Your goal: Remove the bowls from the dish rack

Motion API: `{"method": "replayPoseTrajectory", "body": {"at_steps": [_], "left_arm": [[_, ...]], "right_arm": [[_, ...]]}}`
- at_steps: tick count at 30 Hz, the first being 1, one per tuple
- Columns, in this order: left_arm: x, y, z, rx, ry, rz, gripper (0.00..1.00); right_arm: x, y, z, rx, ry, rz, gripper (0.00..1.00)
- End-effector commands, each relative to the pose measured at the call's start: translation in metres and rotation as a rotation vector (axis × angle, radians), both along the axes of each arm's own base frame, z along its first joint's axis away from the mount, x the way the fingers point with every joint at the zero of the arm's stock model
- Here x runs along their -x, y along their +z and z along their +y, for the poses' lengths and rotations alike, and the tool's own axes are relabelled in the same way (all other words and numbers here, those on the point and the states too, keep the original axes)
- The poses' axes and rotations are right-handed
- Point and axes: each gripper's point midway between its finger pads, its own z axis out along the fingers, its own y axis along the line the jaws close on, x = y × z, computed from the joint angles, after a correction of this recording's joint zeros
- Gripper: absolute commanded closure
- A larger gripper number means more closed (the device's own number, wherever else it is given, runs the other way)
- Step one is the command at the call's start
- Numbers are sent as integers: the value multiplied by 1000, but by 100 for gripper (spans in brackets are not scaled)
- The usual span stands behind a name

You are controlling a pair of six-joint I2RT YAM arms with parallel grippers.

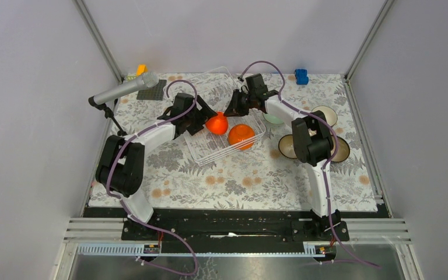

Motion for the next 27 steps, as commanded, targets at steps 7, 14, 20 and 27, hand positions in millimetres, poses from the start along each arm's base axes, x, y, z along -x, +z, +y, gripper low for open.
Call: {"method": "replayPoseTrajectory", "body": {"at_steps": [7, 14, 20, 27], "left_arm": [[-28, 19, -22, 98, -27, -80, 11], [-31, 13, -31, 120, -55, -82, 13], [-30, 21, -51, 185, -146, -114, 25], [-30, 29, -49, 170, -146, -154, 53]], "right_arm": [[10, -13, -21, 106, 2, 1, 76], [12, 2, -20, 94, 17, -25, 74], [15, 11, -26, 117, 24, -46, 70], [18, 36, -32, 124, 18, -99, 67]]}}
